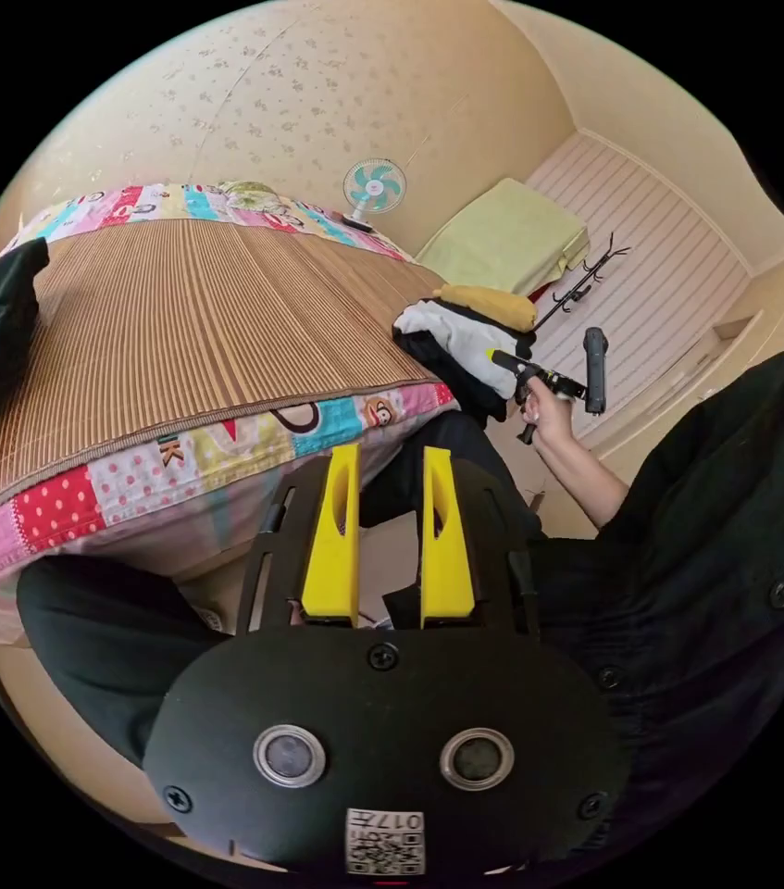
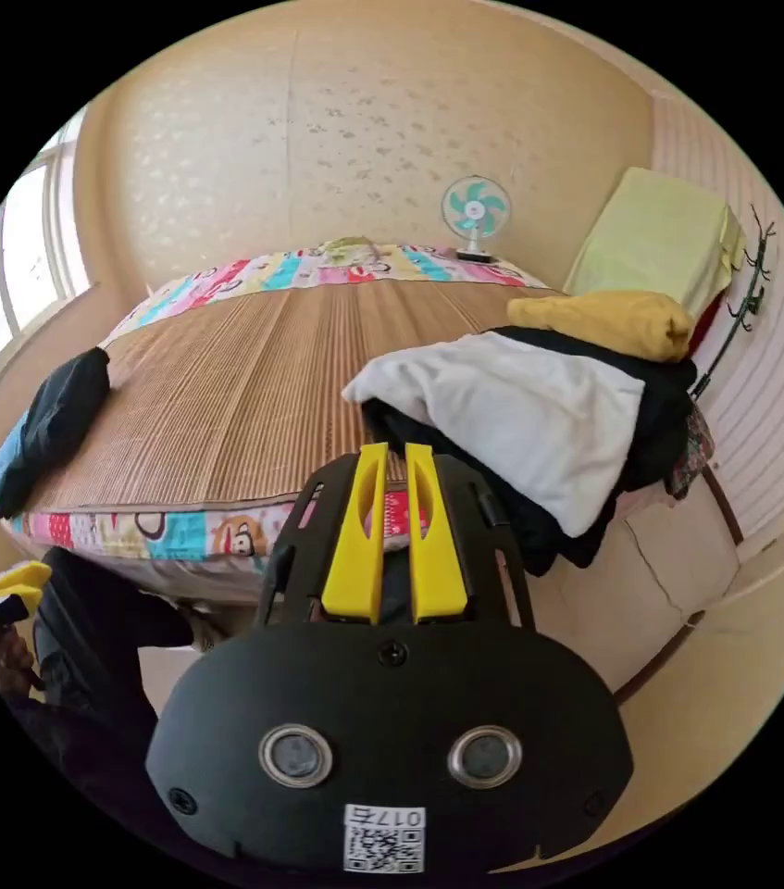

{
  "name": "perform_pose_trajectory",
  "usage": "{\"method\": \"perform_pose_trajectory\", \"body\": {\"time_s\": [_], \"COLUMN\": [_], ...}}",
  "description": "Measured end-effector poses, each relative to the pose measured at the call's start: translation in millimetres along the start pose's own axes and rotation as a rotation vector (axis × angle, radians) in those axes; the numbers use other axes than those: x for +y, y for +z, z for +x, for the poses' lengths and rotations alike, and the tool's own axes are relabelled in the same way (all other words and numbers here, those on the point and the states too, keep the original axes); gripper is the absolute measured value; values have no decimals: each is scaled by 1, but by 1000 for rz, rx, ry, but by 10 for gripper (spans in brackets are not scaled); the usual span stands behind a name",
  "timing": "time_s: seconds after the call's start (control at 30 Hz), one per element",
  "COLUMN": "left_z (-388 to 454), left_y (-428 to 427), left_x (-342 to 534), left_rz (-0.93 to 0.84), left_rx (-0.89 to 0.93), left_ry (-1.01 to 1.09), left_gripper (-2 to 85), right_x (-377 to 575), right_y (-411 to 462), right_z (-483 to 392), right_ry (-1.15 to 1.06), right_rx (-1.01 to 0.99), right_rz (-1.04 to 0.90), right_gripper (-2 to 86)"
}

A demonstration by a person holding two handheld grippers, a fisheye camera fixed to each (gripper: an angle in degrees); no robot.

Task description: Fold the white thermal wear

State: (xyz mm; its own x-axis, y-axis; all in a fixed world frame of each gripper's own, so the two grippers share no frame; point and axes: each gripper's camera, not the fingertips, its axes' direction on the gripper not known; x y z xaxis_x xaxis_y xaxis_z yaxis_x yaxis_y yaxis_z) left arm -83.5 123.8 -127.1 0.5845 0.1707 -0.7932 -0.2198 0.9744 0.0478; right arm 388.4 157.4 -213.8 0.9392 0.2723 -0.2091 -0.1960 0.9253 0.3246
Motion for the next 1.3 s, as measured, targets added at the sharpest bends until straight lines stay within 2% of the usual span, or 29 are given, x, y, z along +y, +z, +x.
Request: {"method": "perform_pose_trajectory", "body": {"time_s": [0.1, 0.2, 0.27, 0.37, 0.47, 0.53, 0.63, 0.77, 0.9, 1.0, 1.1, 1.17, 1.23, 1.3], "left_z": [18, 43, 58, 70, 63, 54, 52, 60, 67, 64, 55, 50, 46, 46], "left_y": [30, 40, 37, 28, 20, 10, 4, 12, 23, 23, 26, 31, 38, 41], "left_x": [-17, -31, -32, -23, -12, -4, -3, -5, -3, -3, -2, -3, -6, -9], "left_rz": [-52, -70, -49, -17, 12, 78, 132, 124, 98, 99, 88, 68, 44, 33], "left_rx": [78, 60, -14, -113, -193, -241, -282, -320, -330, -338, -318, -300, -272, -262], "left_ry": [41, 95, 133, 147, 54, -43, -76, -61, -44, -66, -108, -131, -144, -139], "left_gripper": [100, 99, 94, 87, 78, 76, 77, 76, 72, 70, 69, 69, 69, 69], "right_x": [-16, -26, -31, -26, -34, -45, -51, -30, 33, 58, 37, 9, -31, -53], "right_y": [-9, 26, 55, 68, 40, 12, -11, -30, -23, -1, 18, 34, 61, 77], "right_z": [97, 147, 151, 131, 77, 17, -68, -164, -236, -251, -205, -169, -122, -85], "right_ry": [223, 299, 270, 376, 374, 311, 135, -107, -289, -374, -239, -161, -47, 37], "right_rx": [12, -96, -205, -151, -175, -379, -538, -754, -895, -810, -810, -718, -454, -310], "right_rz": [36, -62, -119, -17, 153, 253, 286, 227, 28, -152, -85, -39, -50, -52], "right_gripper": [86, 101, 97, 74, 48, 40, 35, 32, 27, 21, 20, 26, 51, 72]}}
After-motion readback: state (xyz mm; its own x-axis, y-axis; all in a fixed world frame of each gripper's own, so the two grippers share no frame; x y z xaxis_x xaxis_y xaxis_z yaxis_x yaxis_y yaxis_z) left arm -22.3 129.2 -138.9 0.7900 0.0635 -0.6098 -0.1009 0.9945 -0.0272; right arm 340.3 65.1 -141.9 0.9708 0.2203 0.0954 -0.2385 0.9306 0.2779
